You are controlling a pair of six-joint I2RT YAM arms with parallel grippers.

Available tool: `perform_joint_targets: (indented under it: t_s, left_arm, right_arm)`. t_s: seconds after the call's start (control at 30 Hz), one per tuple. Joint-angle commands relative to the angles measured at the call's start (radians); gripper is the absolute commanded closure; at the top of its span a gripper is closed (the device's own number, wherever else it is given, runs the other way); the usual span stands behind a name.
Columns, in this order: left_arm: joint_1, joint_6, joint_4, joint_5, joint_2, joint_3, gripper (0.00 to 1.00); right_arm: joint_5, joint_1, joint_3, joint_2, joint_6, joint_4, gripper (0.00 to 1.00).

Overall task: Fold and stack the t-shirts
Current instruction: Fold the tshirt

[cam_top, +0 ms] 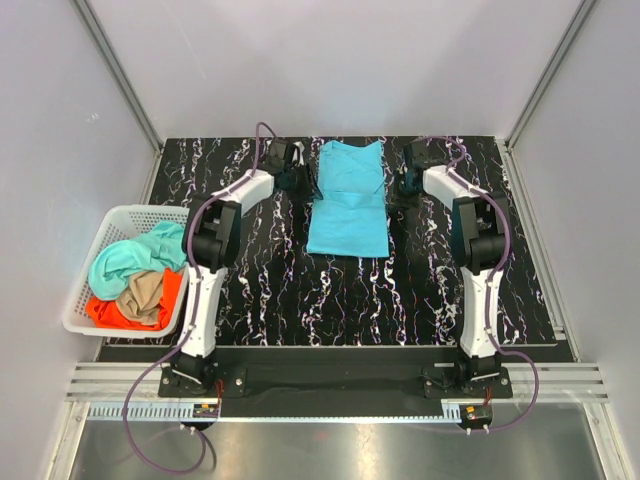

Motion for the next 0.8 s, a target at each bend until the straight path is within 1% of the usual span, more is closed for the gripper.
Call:
perform_joint_targets:
  t_s: [0.0,0.07,0.17,0.2,0.23,0.3,0.37,0.4,0.43,0.47,0.5,0.53,0.63,0.77]
  left_arm:
    - [0.011,0.024,-0.036,0.017,-0.004,0.054,0.57]
    - [0.013,0.032,-0.069,0.063,-0.023,0.074,0.55]
    - [0.013,0.049,-0.09,0.092,-0.107,0.033,0.5]
    - [0.013,0.066,-0.11,0.088,-0.157,0.019,0.49]
    - [0.014,0.075,-0.124,0.079,-0.184,-0.011,0.48]
    - [0.013,0.087,-0.18,0.039,-0.257,-0.053,0.45]
    - [0.013,0.084,-0.178,0.011,-0.31,-0.171,0.44]
    - [0.011,0.066,-0.134,0.026,-0.365,-0.229,0.43]
    - [0.008,0.052,-0.11,0.036,-0.391,-0.339,0.43]
    - [0.005,0.042,-0.087,0.045,-0.438,-0.392,0.43]
    - [-0.006,0.029,-0.034,0.065,-0.457,-0.482,0.43]
    - [-0.013,0.028,-0.02,0.068,-0.471,-0.51,0.43]
    - [-0.042,0.035,0.005,0.065,-0.492,-0.581,0.43]
    - [-0.069,0.023,0.063,0.076,-0.486,-0.638,0.45]
  right_arm:
    - [0.046,0.002,-0.009,-0.028,0.008,0.016,0.91]
    - [0.054,0.002,-0.004,-0.052,0.008,-0.005,0.91]
    - [0.066,0.002,0.02,-0.106,0.011,-0.067,0.86]
    - [0.054,0.002,0.02,-0.141,0.017,-0.084,0.84]
    - [0.045,0.002,0.004,-0.163,0.021,-0.105,0.75]
    - [0.004,0.002,-0.041,-0.236,0.033,-0.108,0.69]
    - [-0.029,0.004,-0.128,-0.282,0.042,-0.102,0.61]
    - [-0.087,0.005,-0.162,-0.322,0.045,-0.093,0.58]
    - [-0.119,0.005,-0.224,-0.341,0.042,-0.072,0.56]
    - [-0.141,0.004,-0.258,-0.359,0.044,-0.056,0.52]
    - [-0.161,0.005,-0.291,-0.39,0.045,-0.044,0.52]
    - [-0.171,0.005,-0.347,-0.402,0.042,-0.015,0.51]
    - [-0.213,0.004,-0.423,-0.427,0.018,0.027,0.49]
    - [-0.228,0.005,-0.452,-0.402,-0.01,0.047,0.5]
